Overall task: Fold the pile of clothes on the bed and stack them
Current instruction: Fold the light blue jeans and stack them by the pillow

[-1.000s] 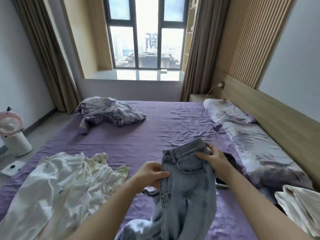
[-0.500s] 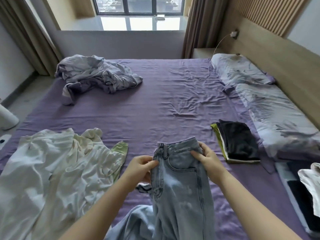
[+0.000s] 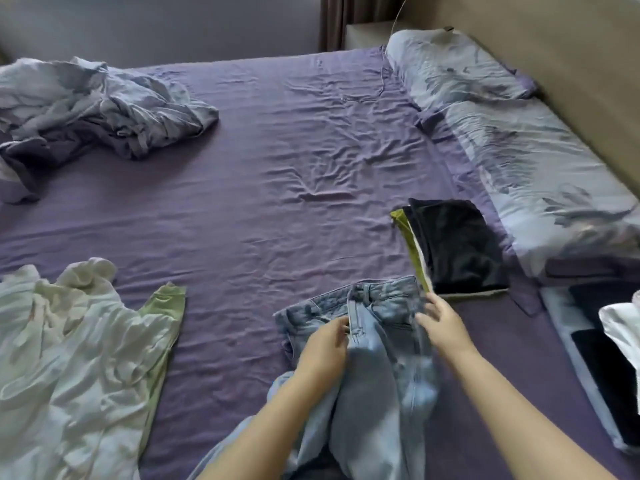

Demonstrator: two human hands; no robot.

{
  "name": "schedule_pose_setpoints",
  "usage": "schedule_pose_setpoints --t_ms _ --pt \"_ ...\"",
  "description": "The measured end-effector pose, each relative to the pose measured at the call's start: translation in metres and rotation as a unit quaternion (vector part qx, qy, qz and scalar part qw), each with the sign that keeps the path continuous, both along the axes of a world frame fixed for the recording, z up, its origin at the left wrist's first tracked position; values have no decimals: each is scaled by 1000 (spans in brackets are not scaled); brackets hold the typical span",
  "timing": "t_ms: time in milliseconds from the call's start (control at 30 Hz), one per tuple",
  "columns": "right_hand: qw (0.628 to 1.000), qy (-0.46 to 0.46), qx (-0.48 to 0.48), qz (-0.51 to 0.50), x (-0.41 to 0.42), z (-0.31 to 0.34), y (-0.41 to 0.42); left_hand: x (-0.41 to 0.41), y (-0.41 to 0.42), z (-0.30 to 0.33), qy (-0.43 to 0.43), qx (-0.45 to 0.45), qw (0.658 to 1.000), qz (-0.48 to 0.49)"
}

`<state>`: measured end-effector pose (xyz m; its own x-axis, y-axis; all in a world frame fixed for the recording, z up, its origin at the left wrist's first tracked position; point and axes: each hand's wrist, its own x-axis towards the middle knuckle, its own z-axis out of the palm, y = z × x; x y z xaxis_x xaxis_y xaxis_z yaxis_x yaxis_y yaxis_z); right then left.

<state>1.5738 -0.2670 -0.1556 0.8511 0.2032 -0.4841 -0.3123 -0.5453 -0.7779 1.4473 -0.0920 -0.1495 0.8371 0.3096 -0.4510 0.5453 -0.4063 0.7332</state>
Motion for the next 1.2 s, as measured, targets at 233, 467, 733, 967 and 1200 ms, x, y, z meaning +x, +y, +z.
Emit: schedule_pose_setpoints --t_ms 233,467,733,967,1200 --pt "991 37 -59 117 -34 -69 17 -19 10 -73 75 59 994 54" --pt "969 -50 -141 194 -48 -95 56 -5 47 -90 50 180 962 198" --pt "968 -97 -169 160 -55 -107 60 30 91 -108 92 293 952 0" --pt "982 -124 -83 115 -57 -108 75 74 103 -102 164 155 968 -110" --pt "984 -62 -106 126 -75 -122 67 110 118 -81 -34 244 969 13"
